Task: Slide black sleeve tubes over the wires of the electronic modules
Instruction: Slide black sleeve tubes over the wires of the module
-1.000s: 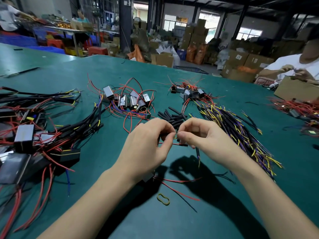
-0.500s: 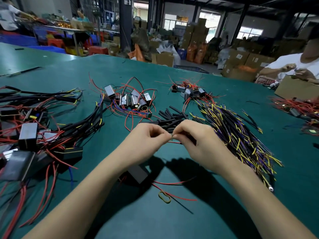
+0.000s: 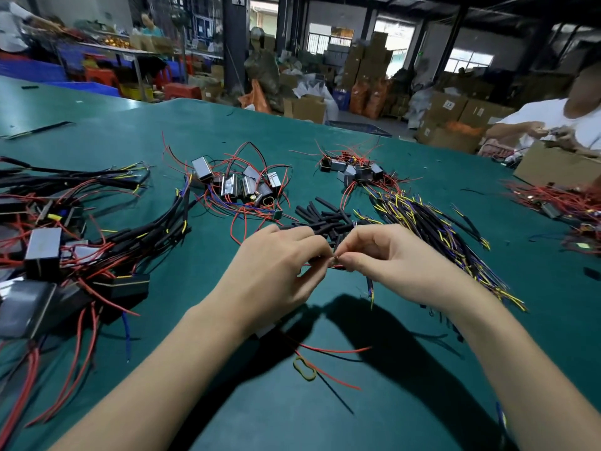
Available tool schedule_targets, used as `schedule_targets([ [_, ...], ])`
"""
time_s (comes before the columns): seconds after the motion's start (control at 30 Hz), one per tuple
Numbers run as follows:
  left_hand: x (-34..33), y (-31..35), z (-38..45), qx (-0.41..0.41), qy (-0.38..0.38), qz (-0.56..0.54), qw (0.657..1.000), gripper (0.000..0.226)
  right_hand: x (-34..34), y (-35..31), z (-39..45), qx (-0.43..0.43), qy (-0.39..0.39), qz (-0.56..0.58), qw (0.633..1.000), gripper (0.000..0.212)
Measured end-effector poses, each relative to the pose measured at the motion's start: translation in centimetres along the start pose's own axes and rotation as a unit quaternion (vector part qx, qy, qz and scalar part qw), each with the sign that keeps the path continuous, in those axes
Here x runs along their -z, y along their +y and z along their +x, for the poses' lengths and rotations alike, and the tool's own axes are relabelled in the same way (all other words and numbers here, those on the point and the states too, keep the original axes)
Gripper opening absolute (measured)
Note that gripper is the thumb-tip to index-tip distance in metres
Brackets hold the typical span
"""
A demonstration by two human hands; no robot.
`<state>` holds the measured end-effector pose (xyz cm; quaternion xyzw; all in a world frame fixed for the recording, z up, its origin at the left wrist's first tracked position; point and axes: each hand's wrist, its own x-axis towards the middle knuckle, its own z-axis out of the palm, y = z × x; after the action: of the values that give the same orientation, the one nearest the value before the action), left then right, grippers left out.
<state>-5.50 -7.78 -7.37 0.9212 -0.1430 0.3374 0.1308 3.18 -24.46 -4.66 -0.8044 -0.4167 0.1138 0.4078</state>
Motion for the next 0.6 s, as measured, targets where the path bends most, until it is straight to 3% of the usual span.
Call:
schedule_targets([
  [0.13, -0.3, 0.4, -0.1, 0.087, 0.012, -0.113, 0.99, 0.013, -0.4, -0.2, 0.2, 0.098, 0.043, -0.156, 0.982, 0.006],
  [0.27, -0.7, 0.2, 0.1, 0.221, -0.019, -0.259, 0.94, 0.013, -0.6, -0.3, 0.0, 0.127, 0.045, -0.272, 0.953, 0.005],
  [0.33, -0.6, -0.1, 0.5, 0.293, -0.055, -0.366, 0.882, 0.02, -1.1, -0.9, -0.1, 0.173, 0.061, -0.342, 0.922, 0.006],
  [0.4, -0.5, -0.5, 0.9, 0.401, -0.082, -0.479, 0.777, 0.028, -1.8, -1.6, -0.1, 0.229, 0.083, -0.411, 0.878, 0.014],
  [0.43, -0.4, -0.7, 1.1, 0.449, -0.101, -0.528, 0.714, 0.029, -2.0, -1.7, -0.1, 0.244, 0.093, -0.423, 0.868, 0.017],
  [0.47, -0.2, -0.7, 1.2, 0.473, -0.113, -0.551, 0.679, 0.027, -2.2, -1.7, -0.1, 0.241, 0.096, -0.416, 0.872, 0.017],
  [0.5, -0.2, -0.8, 1.1, 0.468, -0.113, -0.538, 0.692, 0.025, -2.4, -1.5, -0.1, 0.22, 0.098, -0.387, 0.89, 0.014],
  [0.6, -0.2, -0.5, 0.3, 0.316, -0.07, -0.335, 0.885, 0.014, -1.9, -0.4, 0.0, 0.119, 0.081, -0.254, 0.956, 0.006],
])
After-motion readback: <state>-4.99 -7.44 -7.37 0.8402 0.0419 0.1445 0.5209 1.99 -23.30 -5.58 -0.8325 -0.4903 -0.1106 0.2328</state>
